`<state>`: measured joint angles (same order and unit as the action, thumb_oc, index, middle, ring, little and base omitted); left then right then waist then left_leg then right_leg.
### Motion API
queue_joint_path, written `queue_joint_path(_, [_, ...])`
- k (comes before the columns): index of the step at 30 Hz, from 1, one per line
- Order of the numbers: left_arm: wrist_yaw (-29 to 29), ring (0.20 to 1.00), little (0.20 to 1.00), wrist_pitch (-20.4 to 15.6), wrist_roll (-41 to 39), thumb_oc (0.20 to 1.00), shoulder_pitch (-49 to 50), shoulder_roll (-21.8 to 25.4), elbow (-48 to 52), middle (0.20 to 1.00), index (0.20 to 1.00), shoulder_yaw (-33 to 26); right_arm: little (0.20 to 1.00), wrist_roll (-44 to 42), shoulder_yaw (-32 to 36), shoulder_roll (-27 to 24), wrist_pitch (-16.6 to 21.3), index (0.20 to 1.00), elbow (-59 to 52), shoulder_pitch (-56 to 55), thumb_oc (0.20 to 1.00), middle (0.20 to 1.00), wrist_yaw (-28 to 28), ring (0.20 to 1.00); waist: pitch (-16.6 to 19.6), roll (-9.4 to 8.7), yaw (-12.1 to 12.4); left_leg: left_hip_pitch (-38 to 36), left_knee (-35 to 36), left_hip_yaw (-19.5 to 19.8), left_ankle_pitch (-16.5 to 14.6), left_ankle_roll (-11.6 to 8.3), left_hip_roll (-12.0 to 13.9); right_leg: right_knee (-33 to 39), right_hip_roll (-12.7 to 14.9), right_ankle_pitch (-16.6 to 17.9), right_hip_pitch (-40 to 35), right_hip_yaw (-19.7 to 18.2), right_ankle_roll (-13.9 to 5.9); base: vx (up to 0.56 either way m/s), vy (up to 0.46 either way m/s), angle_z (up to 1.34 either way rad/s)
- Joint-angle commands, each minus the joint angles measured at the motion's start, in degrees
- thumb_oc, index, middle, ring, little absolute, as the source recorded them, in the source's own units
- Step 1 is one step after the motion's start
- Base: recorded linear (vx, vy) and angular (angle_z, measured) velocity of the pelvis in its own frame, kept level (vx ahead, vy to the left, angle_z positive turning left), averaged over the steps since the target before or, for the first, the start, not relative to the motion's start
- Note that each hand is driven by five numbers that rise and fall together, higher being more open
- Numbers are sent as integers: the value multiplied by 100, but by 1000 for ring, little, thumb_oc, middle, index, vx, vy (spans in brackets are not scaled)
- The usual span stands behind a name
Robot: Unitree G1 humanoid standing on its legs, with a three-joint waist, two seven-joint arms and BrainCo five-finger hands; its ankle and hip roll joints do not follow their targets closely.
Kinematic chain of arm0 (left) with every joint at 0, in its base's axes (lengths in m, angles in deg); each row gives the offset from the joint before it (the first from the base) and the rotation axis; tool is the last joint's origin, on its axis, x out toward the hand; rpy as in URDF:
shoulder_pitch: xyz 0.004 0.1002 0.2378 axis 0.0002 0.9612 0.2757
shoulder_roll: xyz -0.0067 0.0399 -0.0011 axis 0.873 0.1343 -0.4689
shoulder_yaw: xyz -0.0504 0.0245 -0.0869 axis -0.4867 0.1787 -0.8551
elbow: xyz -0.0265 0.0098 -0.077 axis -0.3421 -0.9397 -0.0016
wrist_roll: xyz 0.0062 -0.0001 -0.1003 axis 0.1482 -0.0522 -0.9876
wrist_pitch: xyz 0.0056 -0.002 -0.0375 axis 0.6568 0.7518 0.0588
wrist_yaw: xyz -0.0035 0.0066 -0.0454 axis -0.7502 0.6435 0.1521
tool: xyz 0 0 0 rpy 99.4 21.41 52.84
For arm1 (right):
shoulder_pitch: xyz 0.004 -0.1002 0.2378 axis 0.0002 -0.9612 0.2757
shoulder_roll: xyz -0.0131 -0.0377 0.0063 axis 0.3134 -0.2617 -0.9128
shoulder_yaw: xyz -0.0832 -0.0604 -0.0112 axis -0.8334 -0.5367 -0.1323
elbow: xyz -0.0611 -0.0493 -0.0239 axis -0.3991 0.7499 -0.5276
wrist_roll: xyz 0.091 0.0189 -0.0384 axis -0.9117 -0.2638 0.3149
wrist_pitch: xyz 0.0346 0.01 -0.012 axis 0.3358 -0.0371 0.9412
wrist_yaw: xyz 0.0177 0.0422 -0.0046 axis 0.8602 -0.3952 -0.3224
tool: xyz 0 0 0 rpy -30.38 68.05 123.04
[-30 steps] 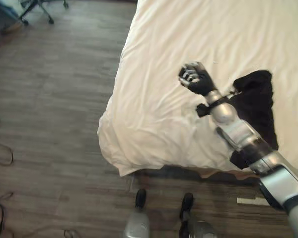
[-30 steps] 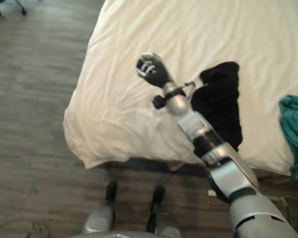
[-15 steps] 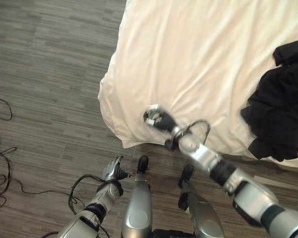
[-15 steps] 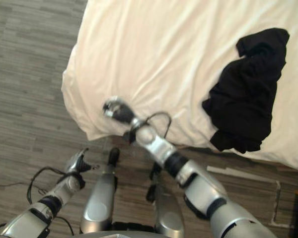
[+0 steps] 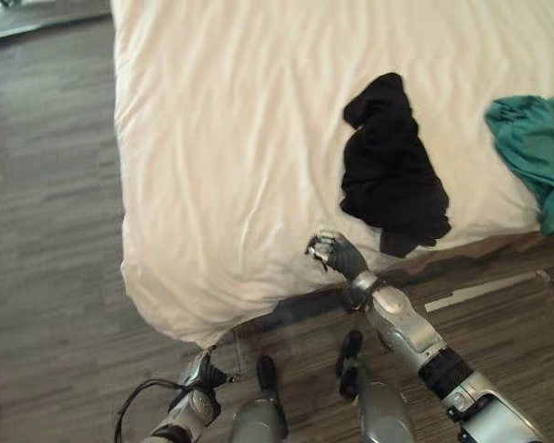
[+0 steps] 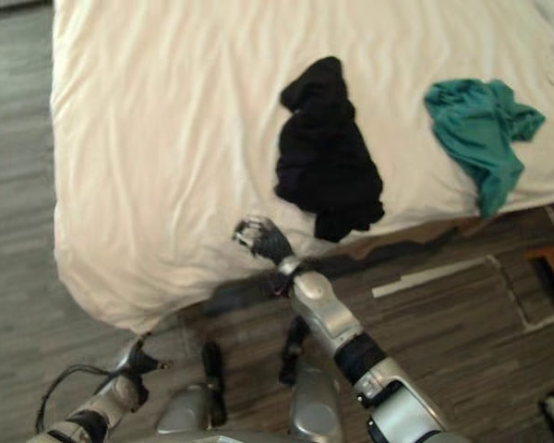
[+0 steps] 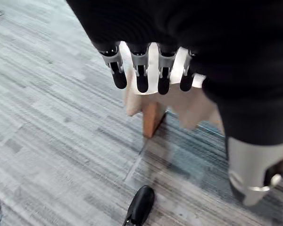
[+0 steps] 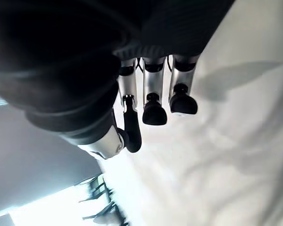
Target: Tidy up the quilt and then pick up the clothes from the bed and put them into the laundry hamper.
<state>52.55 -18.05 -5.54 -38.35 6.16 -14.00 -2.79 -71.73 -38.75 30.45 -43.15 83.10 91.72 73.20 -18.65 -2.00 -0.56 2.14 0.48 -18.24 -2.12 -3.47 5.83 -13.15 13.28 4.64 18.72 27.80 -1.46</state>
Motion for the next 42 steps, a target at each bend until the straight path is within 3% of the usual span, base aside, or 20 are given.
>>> queue_joint_path(1, [-31,1000,1000,-63,-319,1000,-545,25,-296,1000,1000,-54,200,418,372,-239,155,200,-159,211,200,200,567,200,-517,33,-4,529,-1213,511,-711,-49,117,-314,301,-552,136,-581,-664,-50,-42,-39])
queue_joint_path(2, [-8,1000,1000,-55,-547,1000,-569,5,-314,1000,1000,-183,200,495,763,-417,67,200,193,166,200,200,810,200,-542,85,-119,811,-1644,502,-807,-36,242,-386,249,-631,285,-714,-591,-5,-31,-34])
queue_joint_path(7, [49,1000,1000,-65,-613,1000,-522,-40,-289,1000,1000,-162,200,611,1199,-699,0,200,736,-267,200,200,942,200,-452,115,-365,752,-1992,526,-1033,21,322,-329,-74,-726,317,-1156,-494,60,49,-56])
queue_joint_path(8, [92,1000,1000,-106,-640,1000,-405,-40,-283,1000,1000,-165,200,757,1243,-760,-68,200,1339,-443,200,200,930,200,-390,47,-370,637,-2055,943,-1009,-51,157,88,-432,-707,81,-1598,-479,79,150,-79])
queue_joint_path(9, [92,1000,1000,-106,-641,1000,-403,-41,-283,1000,1000,-163,200,757,1244,-759,-64,200,1343,-443,200,200,929,200,-404,50,-355,613,-2053,930,-1015,-53,166,96,-444,-704,62,-1608,-478,87,207,-142])
queue_joint_path(11, [101,1000,1000,-122,-704,1000,-291,-52,-300,1000,1000,-152,228,915,1252,-745,-147,228,1945,-547,228,228,942,228,-297,-1,-233,423,-1979,1763,-930,-94,-117,464,-781,-618,-165,-2122,-475,89,219,-167])
queue_joint_path(12, [111,1000,1000,-145,-852,1000,-293,-70,-382,1000,1000,-154,1000,994,1293,-711,-277,1000,2664,-570,1000,1000,889,1000,-112,-26,-109,176,-1799,2886,-995,-98,-457,778,-1017,-457,-298,-2648,-511,83,199,-113])
queue_joint_path(13, [110,1000,1000,-146,-853,1000,-296,-66,-383,1000,1000,-154,1000,994,1293,-707,-275,1000,2667,-565,1000,1000,888,1000,-108,-49,-118,178,-1766,2889,-955,-97,-479,793,-993,-439,-292,-2650,-514,82,286,-180])
queue_joint_path(14, [110,1000,1000,-215,-1016,1000,-376,-183,-421,1000,1000,-163,1000,1179,1313,-665,-393,1000,3413,-630,1000,1000,819,1000,88,-33,-86,-57,-1433,3740,-979,-76,-712,985,-1074,-262,-359,-3053,-587,16,148,-226])
queue_joint_path(16, [156,1000,1000,-206,-1031,1000,-402,-204,-457,1000,1000,-146,1000,1256,1346,-641,-458,1000,3665,-656,1000,1000,773,1000,184,-9,-116,-267,-1151,3876,-1064,-31,-715,1042,-1089,-247,-375,-3154,-604,-5,124,-204])
queue_joint_path(19, [220,1000,1000,-209,-832,1000,-558,-352,-501,1000,1000,78,1000,1647,1545,-718,-651,1000,4218,-904,1000,1000,790,1000,440,95,-301,-734,-475,3422,-1099,18,-560,1257,-885,-9,-423,-3063,-797,-90,157,-112])
queue_joint_path(21, [251,1000,1000,-262,-658,1000,-582,-416,-412,1000,1000,220,1000,1765,1682,-631,-738,1000,4501,-1209,1000,1000,755,1000,444,134,-462,-992,7,3119,-932,143,-663,1344,-690,445,-309,-3056,-1179,-159,171,-96])
queue_joint_path(23, [242,1000,1000,-272,-643,1000,-659,-448,-371,1000,1000,277,1000,1880,1702,-588,-783,1000,4617,-1323,1000,1000,806,1000,379,212,-440,-977,34,3012,-867,193,-635,1301,-696,319,-270,-2900,-1230,-224,34,-102])
queue_joint_path(25, [228,1000,1000,-262,-596,1000,-710,-448,-327,1000,1000,307,1000,2118,1690,-527,-810,1000,4833,-1416,1000,1000,918,1000,277,305,-333,-795,6,2742,-721,232,-603,969,-504,-55,-286,-2142,-1057,-461,-9,-98])
queue_joint_path(26, [237,1000,1000,-248,-601,1000,-514,-433,-274,1000,1000,233,1000,2431,1574,-465,-793,1000,4972,-1625,1000,1000,1008,1000,226,405,-162,-603,-109,2323,-567,301,-562,236,-402,-553,-677,-1533,-767,-421,-17,-108])
queue_joint_path(29, [272,1000,1000,-248,-693,1000,-261,-369,-315,1000,1000,78,1000,2590,1528,-471,-860,1000,5134,-1743,1000,1000,973,1000,307,456,-38,-522,-124,2133,-462,375,-505,-237,-524,-835,-943,-1808,-742,-287,-48,-78])
queue_joint_path(30, [318,1000,1000,-276,-700,1000,-92,-377,-414,1000,1000,61,1000,2631,1506,-429,-834,1000,5251,-1862,1000,1000,993,1000,441,380,151,-371,-156,1995,-380,368,-547,50,-619,-1039,-1537,-2033,-699,-254,-151,-80])
queue_joint_path(32, [331,1000,1000,-266,-703,1000,-45,-408,-456,1000,1000,61,1000,2638,1452,-399,-852,1000,5266,-1888,1000,1000,959,1000,518,302,234,-264,-188,2007,-318,338,-573,394,-685,-1067,-1713,-2183,-641,-135,-213,-79])
queue_joint_path(37, [241,1000,1000,-270,-868,1000,65,-441,-628,1000,1000,-353,1000,2624,1434,-417,-918,1000,5359,-1806,1000,1000,830,1000,680,274,318,-213,-149,1817,-229,146,-396,1555,-626,-706,-2067,-2221,-694,-34,-179,-59])
queue_joint_path(42, [266,1000,1000,-245,-934,1000,59,-439,-641,1000,1000,-451,1000,2635,1351,-487,-911,1000,5315,-1759,1000,1000,707,1000,765,291,337,-297,-90,1801,-160,92,-353,1765,-644,-663,-2224,-2182,-671,-3,-87,-34])
